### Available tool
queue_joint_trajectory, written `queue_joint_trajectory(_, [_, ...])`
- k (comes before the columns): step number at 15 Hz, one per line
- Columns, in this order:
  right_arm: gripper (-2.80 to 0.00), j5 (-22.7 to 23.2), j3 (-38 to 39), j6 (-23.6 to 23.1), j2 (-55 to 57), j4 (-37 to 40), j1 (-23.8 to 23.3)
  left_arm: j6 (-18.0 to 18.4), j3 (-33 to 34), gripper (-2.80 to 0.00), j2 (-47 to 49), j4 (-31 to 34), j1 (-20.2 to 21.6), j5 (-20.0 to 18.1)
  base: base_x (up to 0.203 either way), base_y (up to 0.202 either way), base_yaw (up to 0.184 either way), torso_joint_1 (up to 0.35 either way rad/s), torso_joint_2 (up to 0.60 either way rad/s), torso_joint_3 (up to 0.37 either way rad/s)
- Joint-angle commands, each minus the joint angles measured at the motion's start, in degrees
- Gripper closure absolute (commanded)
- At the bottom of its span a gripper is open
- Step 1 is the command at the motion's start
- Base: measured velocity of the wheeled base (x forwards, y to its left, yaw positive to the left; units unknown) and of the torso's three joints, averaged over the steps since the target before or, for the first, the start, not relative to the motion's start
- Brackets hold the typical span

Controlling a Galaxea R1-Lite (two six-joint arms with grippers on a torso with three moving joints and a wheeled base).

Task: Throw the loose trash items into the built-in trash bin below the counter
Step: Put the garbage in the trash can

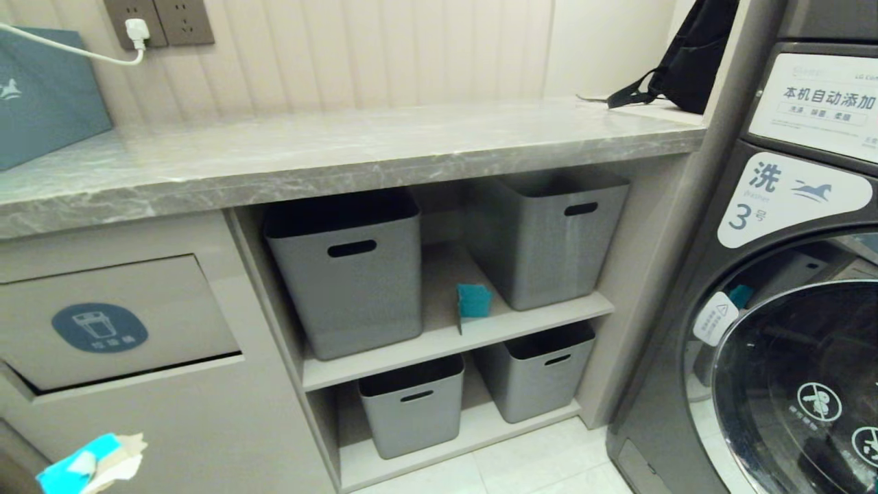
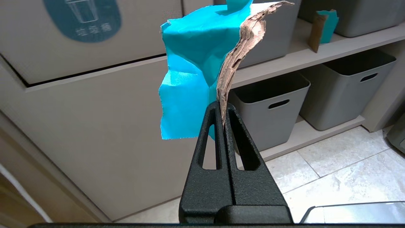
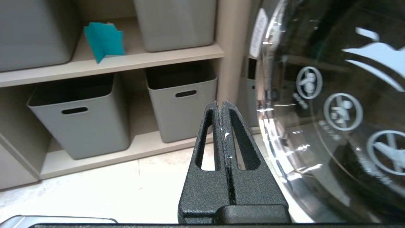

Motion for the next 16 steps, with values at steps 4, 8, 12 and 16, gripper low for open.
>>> queue_joint_trajectory(4, [0.00, 0.03, 0.00, -0.02, -0.09, -0.01, 0.06, 0.28, 0.00, 0.00, 0.00, -0.11, 0.08, -0.02, 0.000, 0.024, -0.001, -0.002, 0.00, -0.001])
queue_joint_trajectory(8, [0.00, 0.01, 0.00, -0.02, -0.09, -0.01, 0.06, 2.26, -5.64, 0.00, 5.40, -1.20, 0.14, -3.58, 0.000, 0.000, 0.000, 0.000, 0.00, 0.000])
queue_joint_trajectory(12, [0.00, -0.01, 0.00, -0.02, -0.09, -0.01, 0.06, -2.99, -10.33, 0.00, 25.98, -1.16, 1.18, 2.43, 0.000, 0.000, 0.000, 0.000, 0.00, 0.000])
queue_joint_trajectory(16, [0.00, -0.01, 0.00, -0.02, -0.09, -0.01, 0.06, -7.87, -13.16, 0.00, 45.87, -7.66, 10.04, 3.30, 0.000, 0.000, 0.000, 0.000, 0.00, 0.000])
